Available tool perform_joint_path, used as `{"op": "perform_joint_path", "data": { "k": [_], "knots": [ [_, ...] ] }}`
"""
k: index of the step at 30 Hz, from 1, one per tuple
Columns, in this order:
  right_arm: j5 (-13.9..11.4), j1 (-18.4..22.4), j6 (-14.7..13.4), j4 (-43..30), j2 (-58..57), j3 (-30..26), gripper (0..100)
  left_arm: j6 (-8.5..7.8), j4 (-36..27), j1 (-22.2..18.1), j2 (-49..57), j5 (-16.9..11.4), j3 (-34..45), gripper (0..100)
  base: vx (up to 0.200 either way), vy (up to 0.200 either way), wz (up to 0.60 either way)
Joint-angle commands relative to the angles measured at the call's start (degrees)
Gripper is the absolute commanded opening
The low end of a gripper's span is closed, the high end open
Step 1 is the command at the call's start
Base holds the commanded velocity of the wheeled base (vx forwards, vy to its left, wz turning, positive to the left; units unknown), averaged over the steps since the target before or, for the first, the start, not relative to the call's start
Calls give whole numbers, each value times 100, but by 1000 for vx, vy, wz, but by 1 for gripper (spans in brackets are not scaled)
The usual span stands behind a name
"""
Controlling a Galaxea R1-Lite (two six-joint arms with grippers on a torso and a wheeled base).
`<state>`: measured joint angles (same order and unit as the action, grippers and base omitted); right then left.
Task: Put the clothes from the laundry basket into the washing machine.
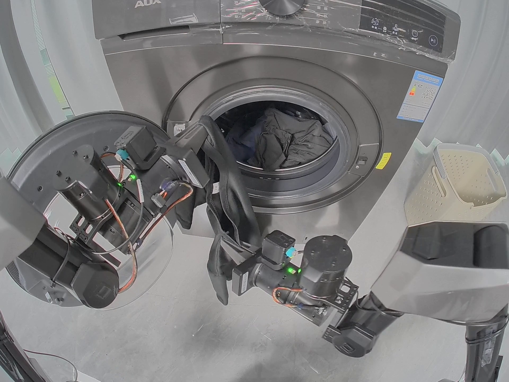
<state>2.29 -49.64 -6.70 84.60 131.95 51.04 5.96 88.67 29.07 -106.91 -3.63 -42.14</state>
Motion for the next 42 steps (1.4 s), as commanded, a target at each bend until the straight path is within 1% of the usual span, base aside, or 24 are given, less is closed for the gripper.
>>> {"op": "perform_joint_path", "data": {
  "k": [1,2,3,4,5,6,7,9,12,13,14,15,17,18,20,22,29,32,35,38,40,42],
  "knots": [
    [-36,-63,20,-58,-1224,-921,0,10,1,-121,-23,56,4,0,0,0,0],
    [-36,-37,29,-67,-1339,-1008,0,19,1,-139,-23,56,4,0,0,0,0],
    [-53,69,55,-119,-1567,-1237,0,19,1,-174,-23,56,22,0,0,0,0],
    [-62,253,82,-181,-1752,-1413,0,19,10,-209,-5,38,39,0,0,0,0],
    [-62,253,82,-181,-1752,-1413,0,19,10,-209,-5,38,39,0,0,0,0],
    [-89,473,126,-216,-1892,-1536,0,28,10,-253,30,38,57,0,0,0,0],
    [-168,719,178,-199,-2033,-1624,0,37,10,-271,56,29,83,0,0,0,0],
    [-299,1044,213,-172,-2218,-1641,0,72,10,-280,162,21,206,0,0,0,0],
    [-343,1325,213,-172,-2402,-1650,0,116,10,-262,408,-41,461,0,0,0,0],
    [-343,1352,205,-172,-2437,-1668,0,160,10,-227,496,-59,514,0,0,0,0],
    [-343,1352,205,-172,-2437,-1668,0,160,10,-227,496,-59,514,0,0,0,0],
    [-335,1396,205,-155,-2525,-1764,0,239,10,-174,680,-129,628,0,0,0,0],
    [-326,1396,205,-146,-2552,-1817,0,239,10,-139,742,-173,690,0,0,0,0],
    [-299,1396,205,-119,-2639,-1879,0,239,10,-69,856,-252,830,0,0,0,0],
    [-291,1466,222,-128,-2754,-1800,0,204,10,-25,927,-322,945,0,0,0,0],
    [-291,1492,222,-128,-2894,-1720,0,204,10,19,988,-349,980,0,0,0,0],
    [-282,1607,213,-163,-3325,-1325,0,186,10,19,1225,-401,1015,0,0,0,0],
    [-273,1624,222,-207,-3492,-1290,0,186,10,-42,1278,-498,1041,0,0,0,0],
    [-273,1659,222,-216,-3562,-1299,0,186,10,-51,1287,-498,1041,0,0,0,0],
    [-273,1677,222,-216,-3580,-1316,0,151,1,-51,1278,-472,1041,0,0,0,0],
    [-273,1686,222,-216,-3580,-1360,0,45,1,-69,1260,-463,1033,0,0,0,0],
    [-308,1738,231,-216,-3597,-1413,0,19,-8,-95,1260,-463,1024,0,0,0,0]
  ]
}}
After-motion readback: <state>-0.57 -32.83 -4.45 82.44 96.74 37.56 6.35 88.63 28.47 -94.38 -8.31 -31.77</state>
